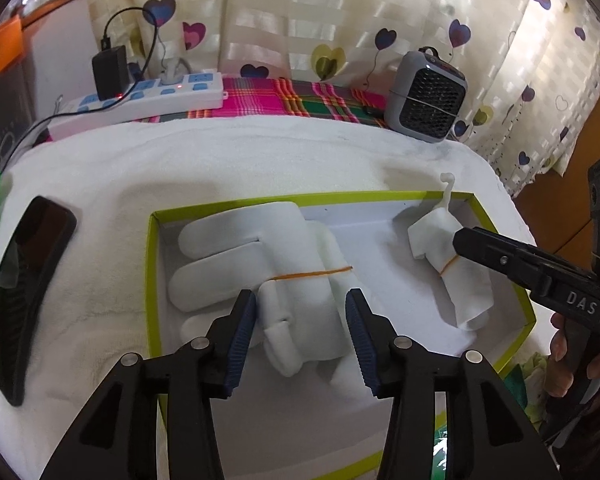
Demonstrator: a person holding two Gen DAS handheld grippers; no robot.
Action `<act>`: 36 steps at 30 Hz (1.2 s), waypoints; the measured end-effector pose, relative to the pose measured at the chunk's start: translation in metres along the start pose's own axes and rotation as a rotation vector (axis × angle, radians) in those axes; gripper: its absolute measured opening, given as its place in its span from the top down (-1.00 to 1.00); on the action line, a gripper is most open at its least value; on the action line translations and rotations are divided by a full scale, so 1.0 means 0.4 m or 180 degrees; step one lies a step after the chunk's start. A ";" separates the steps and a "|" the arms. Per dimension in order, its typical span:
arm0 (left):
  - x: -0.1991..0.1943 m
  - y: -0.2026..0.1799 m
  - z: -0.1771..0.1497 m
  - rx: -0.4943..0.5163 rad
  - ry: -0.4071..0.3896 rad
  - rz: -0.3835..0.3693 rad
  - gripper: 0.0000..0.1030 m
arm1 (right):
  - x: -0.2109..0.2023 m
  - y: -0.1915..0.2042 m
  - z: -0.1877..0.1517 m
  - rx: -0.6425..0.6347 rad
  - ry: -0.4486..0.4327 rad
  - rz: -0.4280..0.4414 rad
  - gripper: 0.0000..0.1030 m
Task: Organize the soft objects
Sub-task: 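Open both tools to release the gloves inside the box lid, then withdraw both tools from the box toward the remaining items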
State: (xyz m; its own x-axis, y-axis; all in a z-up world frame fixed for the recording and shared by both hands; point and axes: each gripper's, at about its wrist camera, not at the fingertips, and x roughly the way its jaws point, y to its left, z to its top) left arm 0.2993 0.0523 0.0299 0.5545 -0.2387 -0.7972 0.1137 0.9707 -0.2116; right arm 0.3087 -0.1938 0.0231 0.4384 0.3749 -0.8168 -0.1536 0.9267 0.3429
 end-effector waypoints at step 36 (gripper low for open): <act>-0.269 -0.054 -0.168 0.0016 -0.0435 0.0154 0.06 | -0.298 0.075 -0.100 0.0096 -0.0889 0.0483 -0.09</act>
State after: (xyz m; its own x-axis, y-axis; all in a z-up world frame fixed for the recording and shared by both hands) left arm 0.1820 0.0551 0.0823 0.6664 -0.1862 -0.7220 0.0881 0.9812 -0.1718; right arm 0.2163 -0.2097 0.1120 0.6392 0.4836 -0.5979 -0.2112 0.8580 0.4682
